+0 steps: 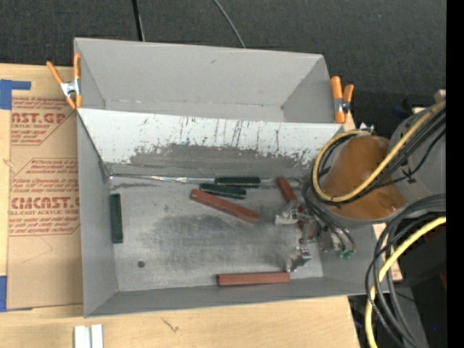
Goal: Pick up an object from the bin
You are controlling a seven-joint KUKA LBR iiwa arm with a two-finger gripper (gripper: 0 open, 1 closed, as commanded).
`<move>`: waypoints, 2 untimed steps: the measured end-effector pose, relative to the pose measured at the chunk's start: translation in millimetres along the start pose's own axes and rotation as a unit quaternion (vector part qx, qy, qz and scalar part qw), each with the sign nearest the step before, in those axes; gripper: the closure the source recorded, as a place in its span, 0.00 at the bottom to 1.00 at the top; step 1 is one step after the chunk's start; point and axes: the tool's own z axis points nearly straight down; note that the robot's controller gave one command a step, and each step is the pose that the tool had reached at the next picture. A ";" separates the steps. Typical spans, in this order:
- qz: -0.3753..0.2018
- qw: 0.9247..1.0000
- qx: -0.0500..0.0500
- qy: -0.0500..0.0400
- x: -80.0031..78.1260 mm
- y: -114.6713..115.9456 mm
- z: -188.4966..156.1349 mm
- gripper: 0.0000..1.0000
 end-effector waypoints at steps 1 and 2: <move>-0.039 0.999 -0.001 0.017 -15.5 15.5 0.2 0.00; -0.089 0.996 -0.004 0.027 -72.2 52.1 6.3 0.00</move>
Offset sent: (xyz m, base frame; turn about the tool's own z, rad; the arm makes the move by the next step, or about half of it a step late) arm 0.0809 0.0665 -0.0069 -0.1842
